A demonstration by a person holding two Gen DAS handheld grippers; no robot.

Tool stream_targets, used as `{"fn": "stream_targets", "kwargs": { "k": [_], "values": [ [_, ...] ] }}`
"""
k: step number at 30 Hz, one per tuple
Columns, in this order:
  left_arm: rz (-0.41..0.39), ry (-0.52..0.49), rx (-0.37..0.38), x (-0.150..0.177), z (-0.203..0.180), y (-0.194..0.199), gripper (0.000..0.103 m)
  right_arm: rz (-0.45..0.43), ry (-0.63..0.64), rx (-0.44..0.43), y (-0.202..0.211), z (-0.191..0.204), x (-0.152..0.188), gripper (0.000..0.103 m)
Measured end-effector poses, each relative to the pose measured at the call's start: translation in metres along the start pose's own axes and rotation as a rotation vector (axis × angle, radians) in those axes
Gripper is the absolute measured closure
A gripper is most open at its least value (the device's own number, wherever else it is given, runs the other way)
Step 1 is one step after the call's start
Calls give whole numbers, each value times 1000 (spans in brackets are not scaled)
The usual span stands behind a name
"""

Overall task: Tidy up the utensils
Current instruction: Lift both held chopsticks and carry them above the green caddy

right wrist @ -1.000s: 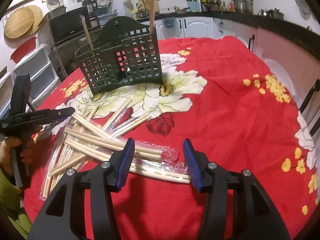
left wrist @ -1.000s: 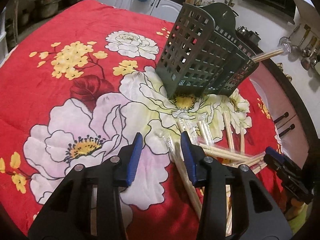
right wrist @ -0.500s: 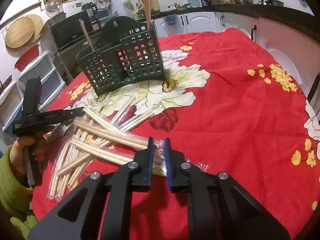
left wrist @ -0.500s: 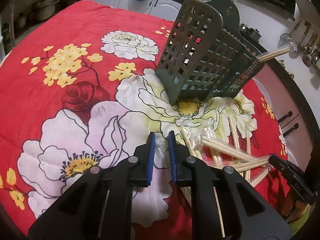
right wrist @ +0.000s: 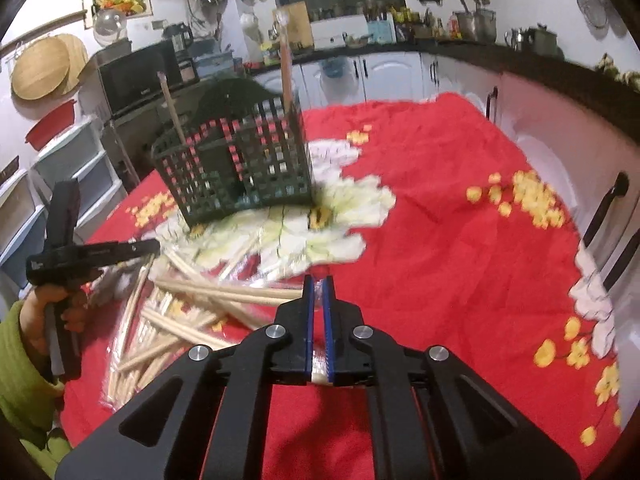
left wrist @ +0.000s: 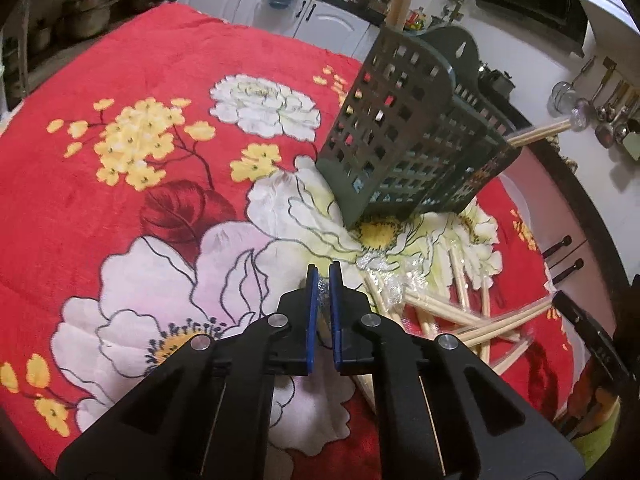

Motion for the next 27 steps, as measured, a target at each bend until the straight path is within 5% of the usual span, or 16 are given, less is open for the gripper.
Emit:
{"fn": "stream_targets", "kwargs": {
  "k": [16,27],
  "values": [
    [-205,-148,84,-38,-61,81,100,-166,189,-37,38,53,-64,100],
    [-295,-274,120,-60,-111,103,100,-241,277,-75,54,84,-96,100]
  ]
}}
Point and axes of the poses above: each gripper's, at about its wrist camera, not at the fingertips, and y roughly against the way its jaws point, z to its left, x to its underside, the point moved 3 cm from there along -y, roughly the way its jaws point, and after that the axes turned 3 degrees about y, right-handed, at the moved point
